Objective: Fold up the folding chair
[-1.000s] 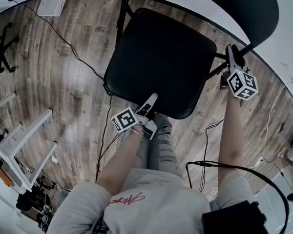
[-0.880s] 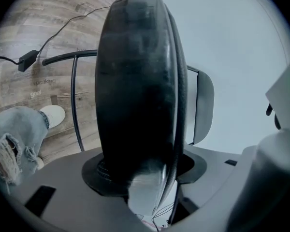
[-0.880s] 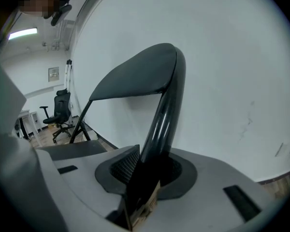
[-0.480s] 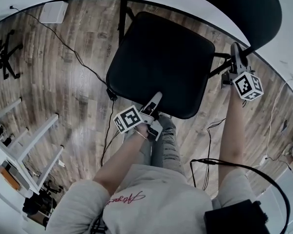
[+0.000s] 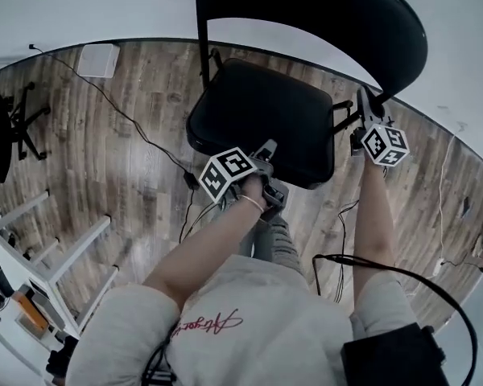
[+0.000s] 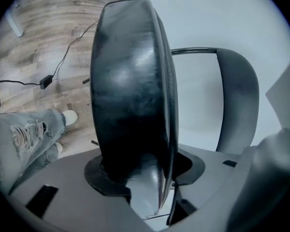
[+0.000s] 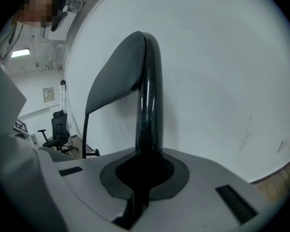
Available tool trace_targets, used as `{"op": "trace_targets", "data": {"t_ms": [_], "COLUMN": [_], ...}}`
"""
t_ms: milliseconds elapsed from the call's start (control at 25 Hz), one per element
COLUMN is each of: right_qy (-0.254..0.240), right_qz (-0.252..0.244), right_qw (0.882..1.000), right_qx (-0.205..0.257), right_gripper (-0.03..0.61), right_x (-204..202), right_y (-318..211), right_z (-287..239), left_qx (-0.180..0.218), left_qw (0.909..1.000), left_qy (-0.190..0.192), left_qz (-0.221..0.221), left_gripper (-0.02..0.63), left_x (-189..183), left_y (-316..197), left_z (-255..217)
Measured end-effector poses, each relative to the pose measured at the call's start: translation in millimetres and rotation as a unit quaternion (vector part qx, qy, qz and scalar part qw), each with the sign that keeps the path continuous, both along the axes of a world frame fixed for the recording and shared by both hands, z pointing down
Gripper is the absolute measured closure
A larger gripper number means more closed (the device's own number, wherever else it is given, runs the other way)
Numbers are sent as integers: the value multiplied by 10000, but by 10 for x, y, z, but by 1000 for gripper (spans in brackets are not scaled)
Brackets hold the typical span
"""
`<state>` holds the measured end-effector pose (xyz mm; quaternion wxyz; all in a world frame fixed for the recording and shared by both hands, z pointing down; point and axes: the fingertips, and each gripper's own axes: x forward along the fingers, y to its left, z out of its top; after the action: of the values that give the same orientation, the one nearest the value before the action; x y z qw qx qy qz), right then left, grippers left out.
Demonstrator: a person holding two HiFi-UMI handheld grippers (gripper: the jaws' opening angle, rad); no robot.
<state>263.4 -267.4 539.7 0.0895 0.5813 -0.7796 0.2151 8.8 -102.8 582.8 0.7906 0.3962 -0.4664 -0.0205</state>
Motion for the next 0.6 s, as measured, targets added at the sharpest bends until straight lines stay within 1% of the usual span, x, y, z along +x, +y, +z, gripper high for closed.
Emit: {"op": "trace_targets", "data": {"t_ms": [120,200,240,320,400,480,560,600], "right_qy": [127,129,129,159,229,331,428,467], "right_qz": [456,627,629,535,321,13,-258,-327], "right_qw": [9987,9977,9977,9984,9992,9993,9985,9982], "right_qx": [-174,-227,-216,-102,56,199,236,208], "right_gripper": [563,563,561,561,563,563,563,563], "right_x": [135,227,254,263,244,204,146,135], "right_y": [-7,-5,-17,-60,-152,-311,-451,-501], "right_z": [56,79,69,4,-98,-198,-235,-230], "left_qx": [-151,-121,-83,31,143,209,188,160], "left_qw": [9993,9988,9988,9991,9997,9996,9988,9985], "left_qy": [-271,-352,-301,-71,12,-25,-65,-86], "left_qz": [192,322,373,408,193,-170,-450,-515], "left_gripper": [368,383,394,426,445,459,465,465], "left_x": [23,98,165,333,480,570,599,611], "left_y": [-256,-462,-574,-787,-993,-1206,-1362,-1422], "left_z": [-118,-225,-281,-400,-513,-594,-624,-627]}}
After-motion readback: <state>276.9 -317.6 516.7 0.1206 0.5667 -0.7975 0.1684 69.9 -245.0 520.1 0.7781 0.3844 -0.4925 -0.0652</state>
